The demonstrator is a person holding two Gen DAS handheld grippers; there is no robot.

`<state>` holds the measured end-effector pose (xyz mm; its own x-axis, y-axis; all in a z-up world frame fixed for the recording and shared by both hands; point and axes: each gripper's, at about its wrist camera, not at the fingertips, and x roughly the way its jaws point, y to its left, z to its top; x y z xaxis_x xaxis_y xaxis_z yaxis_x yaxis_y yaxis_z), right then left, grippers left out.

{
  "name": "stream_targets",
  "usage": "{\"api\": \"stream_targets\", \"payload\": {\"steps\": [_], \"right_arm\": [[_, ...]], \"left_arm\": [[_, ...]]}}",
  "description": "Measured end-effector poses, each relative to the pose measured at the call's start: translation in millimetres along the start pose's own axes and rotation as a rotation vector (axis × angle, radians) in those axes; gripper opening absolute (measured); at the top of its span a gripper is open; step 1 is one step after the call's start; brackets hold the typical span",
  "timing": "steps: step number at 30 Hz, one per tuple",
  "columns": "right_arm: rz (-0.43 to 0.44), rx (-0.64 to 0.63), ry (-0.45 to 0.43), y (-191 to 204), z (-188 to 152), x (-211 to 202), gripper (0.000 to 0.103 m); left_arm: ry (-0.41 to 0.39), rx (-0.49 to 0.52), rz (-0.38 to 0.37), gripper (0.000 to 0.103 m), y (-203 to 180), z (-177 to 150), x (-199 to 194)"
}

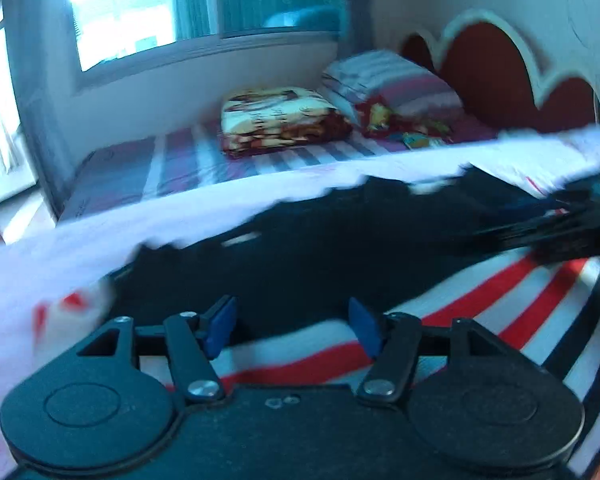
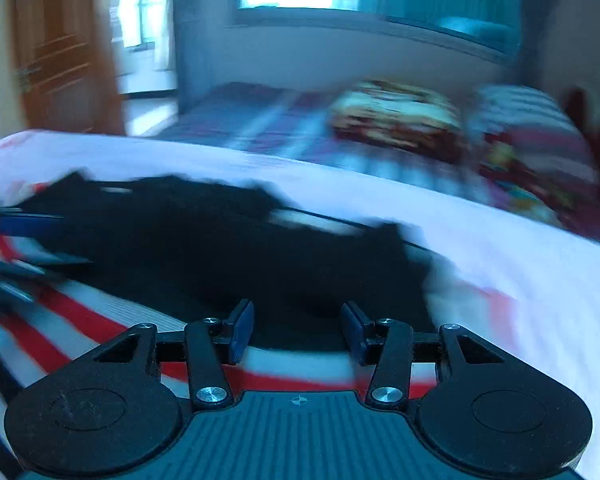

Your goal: Fold small clothes

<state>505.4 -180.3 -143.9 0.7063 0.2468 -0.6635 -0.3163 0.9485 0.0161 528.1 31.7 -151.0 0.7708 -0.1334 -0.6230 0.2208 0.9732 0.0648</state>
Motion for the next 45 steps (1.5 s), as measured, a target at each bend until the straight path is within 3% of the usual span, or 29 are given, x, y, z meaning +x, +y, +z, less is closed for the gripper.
{"api": "stream_targets", "payload": {"steps": [1, 2, 5, 8, 12, 15, 18, 20, 24, 27, 29, 33, 36, 39, 41, 43, 45], "right_arm": [[-0.027, 0.006, -0.01, -13, -4, -8, 0.035], [-0.068, -0.004, -0.008, -21, -8, -13, 0.035], [-0.068, 0.042, -0.002, -24, -10, -25, 0.035], [-0.012, 0.048, -0.055, 7, -6, -49, 0.035], [0.089, -0.034, -0.007, 55, -20, -52, 0.035], [0.055, -0.069, 0.006, 63, -33, -53, 0.035], [0.005, -0.034, 0.032, 42, -42, -61, 0.035], [-0.028, 0.007, 0.036, 24, -50, -69, 0.05], [-0.077, 0.06, 0.046, 20, -53, -91, 0.05], [0.009, 0.08, -0.007, 49, -54, -111, 0.05], [0.056, 0.053, 0.002, 76, -55, -111, 0.05], [0.061, -0.017, 0.039, 111, -65, -103, 0.05], [0.001, -0.016, 0.053, 100, -76, -104, 0.05], [-0.069, 0.03, 0.067, 76, -90, -111, 0.05], [-0.069, 0.075, 0.075, 54, -101, -120, 0.05], [-0.077, 0.07, 0.068, 49, -100, -134, 0.05], [-0.114, 0.118, -0.032, 35, -95, -156, 0.05]], "left_arm": [[0.009, -0.019, 0.045, 0.066, 16, -6, -4], [0.014, -0.026, 0.087, 0.066, 30, -12, -8], [0.022, -0.081, 0.074, 0.062, 47, -12, -16], [-0.003, -0.034, 0.063, 0.063, 18, -2, -34], [-0.031, -0.035, -0.036, 0.063, -31, -10, -50], [0.008, -0.018, -0.039, 0.065, -49, -28, -47], [-0.018, -0.075, -0.046, 0.067, -27, -43, -55], [-0.009, -0.116, 0.005, 0.067, -6, -52, -64], [0.016, -0.169, 0.057, 0.064, 18, -58, -86], [0.001, -0.167, 0.066, 0.064, 7, -53, -100], [-0.01, -0.169, 0.046, 0.064, -8, -54, -102], [0.02, -0.141, 0.055, 0.065, -25, -65, -100], [0.039, -0.119, 0.12, 0.066, -19, -76, -101], [0.046, -0.166, 0.185, 0.066, 8, -91, -116], [0.037, -0.209, 0.144, 0.065, 26, -100, -125], [0.041, -0.182, 0.139, 0.063, 27, -99, -128], [0.049, -0.17, 0.149, 0.063, 23, -94, -128]]}}
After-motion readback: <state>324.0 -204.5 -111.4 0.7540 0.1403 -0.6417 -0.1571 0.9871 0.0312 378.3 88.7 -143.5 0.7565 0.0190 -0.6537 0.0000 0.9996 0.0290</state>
